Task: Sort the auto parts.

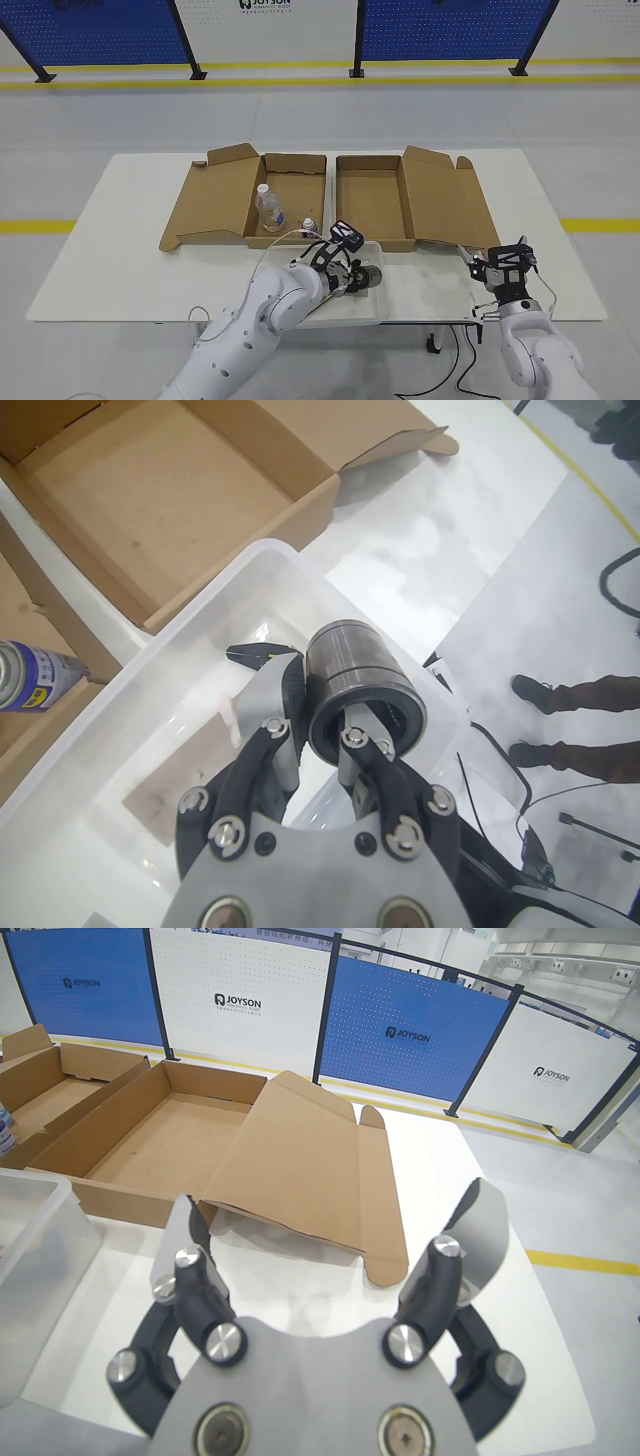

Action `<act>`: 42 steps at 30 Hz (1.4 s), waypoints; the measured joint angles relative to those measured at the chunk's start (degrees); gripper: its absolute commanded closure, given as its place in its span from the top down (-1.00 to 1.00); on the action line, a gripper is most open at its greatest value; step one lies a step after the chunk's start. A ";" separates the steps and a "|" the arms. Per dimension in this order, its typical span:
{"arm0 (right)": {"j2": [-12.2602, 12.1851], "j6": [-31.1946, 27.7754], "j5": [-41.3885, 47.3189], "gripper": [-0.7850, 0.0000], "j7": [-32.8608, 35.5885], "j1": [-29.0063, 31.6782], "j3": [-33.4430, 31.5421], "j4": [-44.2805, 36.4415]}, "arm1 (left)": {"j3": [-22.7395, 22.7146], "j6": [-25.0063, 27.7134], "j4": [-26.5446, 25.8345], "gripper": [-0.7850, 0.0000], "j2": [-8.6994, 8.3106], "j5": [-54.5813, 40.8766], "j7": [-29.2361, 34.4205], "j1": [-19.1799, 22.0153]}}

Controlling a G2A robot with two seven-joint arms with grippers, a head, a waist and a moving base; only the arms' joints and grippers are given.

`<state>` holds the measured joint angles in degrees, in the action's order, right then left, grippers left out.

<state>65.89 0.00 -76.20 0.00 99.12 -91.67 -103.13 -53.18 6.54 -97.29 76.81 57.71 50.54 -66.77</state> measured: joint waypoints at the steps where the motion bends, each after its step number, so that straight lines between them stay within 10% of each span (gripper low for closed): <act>1: 0.00 0.00 0.00 1.00 0.00 0.00 0.00 0.00 | -0.35 0.18 -0.82 -1.00 -0.13 -0.03 0.20 -0.46; 13: 0.00 0.00 0.00 1.00 0.00 0.00 0.00 0.00 | -3.94 2.50 -11.54 -1.00 -1.72 -1.91 2.83 -6.51; 27: 0.00 0.00 0.00 1.00 0.00 0.00 0.00 0.00 | -5.40 1.09 -12.44 -1.00 -2.32 -2.38 1.56 -7.45; 42: 0.00 0.00 0.00 1.00 0.00 0.00 0.00 0.00 | -20.80 -1.83 -16.03 -1.00 -4.55 -1.87 -1.28 -11.52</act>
<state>65.89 0.00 -76.20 0.00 99.12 -91.67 -103.13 -73.98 4.71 -113.32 72.27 55.83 49.26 -78.29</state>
